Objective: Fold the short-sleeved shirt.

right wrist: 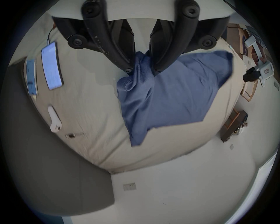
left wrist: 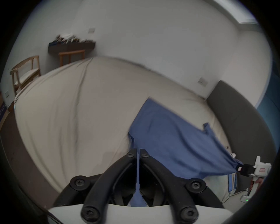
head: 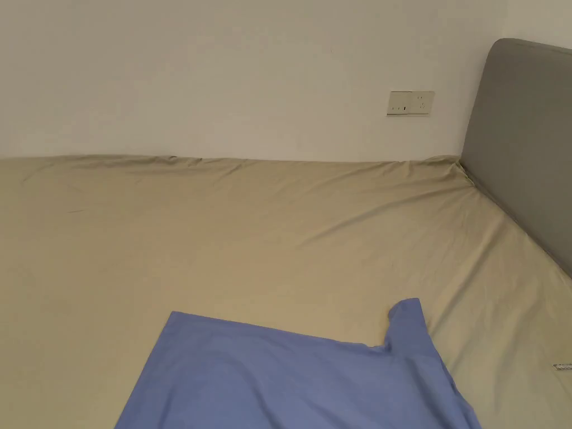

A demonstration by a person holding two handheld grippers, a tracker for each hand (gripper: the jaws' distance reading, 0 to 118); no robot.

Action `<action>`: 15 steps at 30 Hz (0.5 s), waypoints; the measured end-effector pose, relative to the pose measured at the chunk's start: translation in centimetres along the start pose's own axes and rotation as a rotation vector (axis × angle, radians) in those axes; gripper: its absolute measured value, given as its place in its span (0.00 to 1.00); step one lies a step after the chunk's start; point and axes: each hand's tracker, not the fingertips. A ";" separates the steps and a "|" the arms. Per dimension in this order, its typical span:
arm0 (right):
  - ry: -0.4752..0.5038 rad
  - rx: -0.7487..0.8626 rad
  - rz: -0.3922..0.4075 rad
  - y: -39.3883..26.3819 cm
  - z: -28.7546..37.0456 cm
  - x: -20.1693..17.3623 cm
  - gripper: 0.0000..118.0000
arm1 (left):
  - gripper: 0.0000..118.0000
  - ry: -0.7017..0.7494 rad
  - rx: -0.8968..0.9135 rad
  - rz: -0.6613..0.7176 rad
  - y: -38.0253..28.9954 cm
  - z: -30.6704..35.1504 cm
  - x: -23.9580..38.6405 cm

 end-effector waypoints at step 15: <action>-0.143 -0.081 0.029 -4.8 -6.9 3.0 0.51 | 0.19 0.034 -0.147 0.008 -4.8 -4.4 -0.6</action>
